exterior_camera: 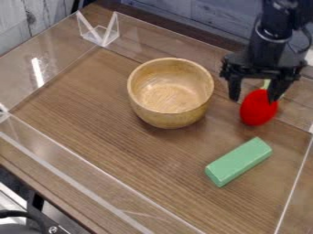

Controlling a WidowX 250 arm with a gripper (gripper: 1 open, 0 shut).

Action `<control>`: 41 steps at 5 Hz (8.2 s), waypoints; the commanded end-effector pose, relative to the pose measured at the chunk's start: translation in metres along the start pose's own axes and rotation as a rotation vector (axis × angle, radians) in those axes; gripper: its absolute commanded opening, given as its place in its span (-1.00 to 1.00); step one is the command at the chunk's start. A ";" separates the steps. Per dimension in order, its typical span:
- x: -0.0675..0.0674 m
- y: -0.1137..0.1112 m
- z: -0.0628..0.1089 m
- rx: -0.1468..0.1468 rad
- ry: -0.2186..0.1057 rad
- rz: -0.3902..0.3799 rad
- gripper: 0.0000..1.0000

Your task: Move the red object to the left side of the table

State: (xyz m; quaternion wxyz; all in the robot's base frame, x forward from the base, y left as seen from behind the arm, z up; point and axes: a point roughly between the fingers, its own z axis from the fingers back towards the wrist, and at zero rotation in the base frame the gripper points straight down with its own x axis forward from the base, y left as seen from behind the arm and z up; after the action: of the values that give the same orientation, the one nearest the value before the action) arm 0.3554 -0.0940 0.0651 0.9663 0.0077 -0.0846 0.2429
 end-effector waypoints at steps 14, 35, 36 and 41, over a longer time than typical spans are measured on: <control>0.014 0.001 -0.009 -0.124 0.049 0.066 1.00; 0.059 0.070 0.091 -0.371 -0.123 -0.088 -1.00; 0.065 0.100 0.099 -0.353 -0.149 -0.052 -1.00; 0.066 0.234 0.085 -0.254 -0.165 -0.147 -1.00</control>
State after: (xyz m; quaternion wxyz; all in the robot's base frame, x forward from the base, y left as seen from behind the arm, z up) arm 0.2868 0.1366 0.1431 0.9663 -0.0964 -0.1748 0.1625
